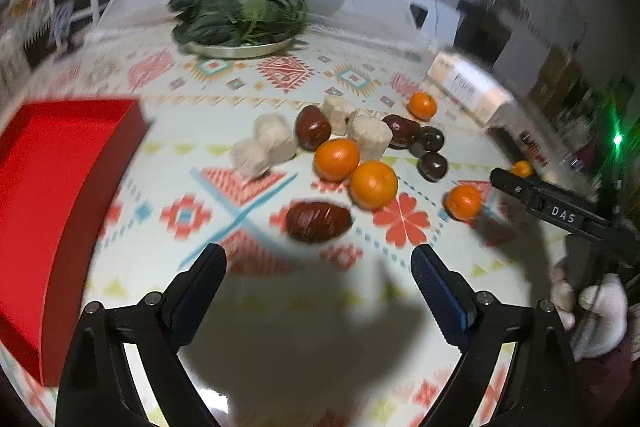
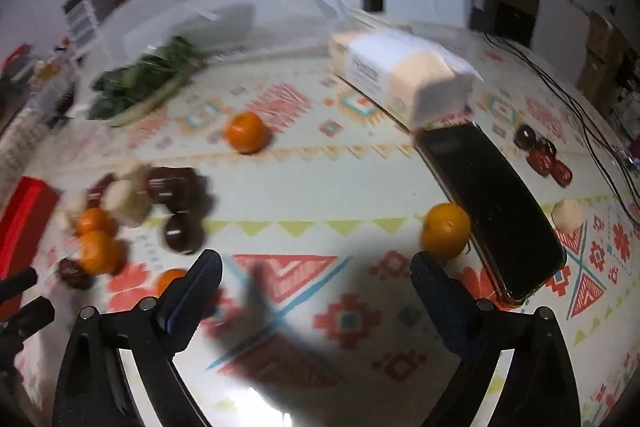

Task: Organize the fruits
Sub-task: 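Grasp a red date with the left tool while the right tool grasps a mandarin, then carry the date and mandarin to the red tray and release both, then lift both tools away from the tray and return over the fruits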

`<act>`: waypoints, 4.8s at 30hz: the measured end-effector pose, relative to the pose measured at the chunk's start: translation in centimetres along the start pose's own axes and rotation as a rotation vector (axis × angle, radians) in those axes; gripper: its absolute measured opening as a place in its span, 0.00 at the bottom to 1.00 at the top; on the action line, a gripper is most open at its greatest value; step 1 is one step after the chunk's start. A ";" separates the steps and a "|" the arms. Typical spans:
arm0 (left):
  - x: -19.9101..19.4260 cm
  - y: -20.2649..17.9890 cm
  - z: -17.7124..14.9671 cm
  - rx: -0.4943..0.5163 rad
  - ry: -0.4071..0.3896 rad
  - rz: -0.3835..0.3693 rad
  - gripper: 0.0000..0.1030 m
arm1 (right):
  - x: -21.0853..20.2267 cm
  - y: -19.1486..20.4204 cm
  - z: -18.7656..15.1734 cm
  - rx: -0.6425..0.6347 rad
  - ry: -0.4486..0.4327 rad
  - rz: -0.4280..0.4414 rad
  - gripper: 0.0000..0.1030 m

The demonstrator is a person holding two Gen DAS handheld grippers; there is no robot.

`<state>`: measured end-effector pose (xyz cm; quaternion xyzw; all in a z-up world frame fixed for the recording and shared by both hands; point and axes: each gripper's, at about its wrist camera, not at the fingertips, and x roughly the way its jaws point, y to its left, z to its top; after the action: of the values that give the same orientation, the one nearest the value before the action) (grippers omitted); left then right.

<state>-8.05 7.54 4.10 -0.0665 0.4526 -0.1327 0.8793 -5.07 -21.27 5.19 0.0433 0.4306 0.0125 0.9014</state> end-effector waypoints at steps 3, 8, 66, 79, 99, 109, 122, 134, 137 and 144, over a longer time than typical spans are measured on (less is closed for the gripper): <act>-0.1 1.3 -0.6 -0.008 0.036 -0.005 0.43 | -0.9 1.4 -0.5 -0.044 -0.013 0.082 0.94; 0.9 1.6 0.2 -0.024 0.071 -0.056 0.14 | 0.2 3.8 -1.1 -0.102 0.028 0.123 0.78; -7.3 25.8 0.0 -0.357 -0.181 0.216 0.43 | 2.2 40.9 -1.2 -0.562 0.182 0.573 0.32; -8.7 23.3 0.5 -0.385 -0.230 0.129 0.47 | -1.1 35.8 0.7 -0.382 0.082 0.602 0.67; -14.9 2.4 7.9 -0.062 -0.431 -0.231 0.47 | -21.2 -10.1 5.0 0.492 -0.250 0.312 0.68; -24.9 -4.0 10.4 0.062 -0.549 -0.327 0.47 | -40.6 -15.1 8.6 0.475 -0.531 0.139 0.68; -42.9 -2.9 14.8 0.110 -0.713 -0.032 0.76 | -58.8 -6.7 18.6 0.186 -0.613 -0.037 0.86; -27.8 6.6 9.2 -0.114 -0.473 -0.106 0.76 | -27.4 7.8 7.9 -0.225 -0.289 0.176 0.87; -22.2 7.4 7.9 -0.112 -0.437 -0.073 0.76 | -20.2 10.2 3.9 -0.260 -0.216 0.282 0.87; -11.1 8.4 6.3 -0.119 -0.266 -0.088 0.61 | -8.1 12.7 -1.2 -0.236 -0.023 0.403 0.76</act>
<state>-7.68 18.86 14.40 -0.1553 0.3360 -0.1341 0.9193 -10.91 -9.02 11.85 0.0227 0.3983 0.2421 0.8844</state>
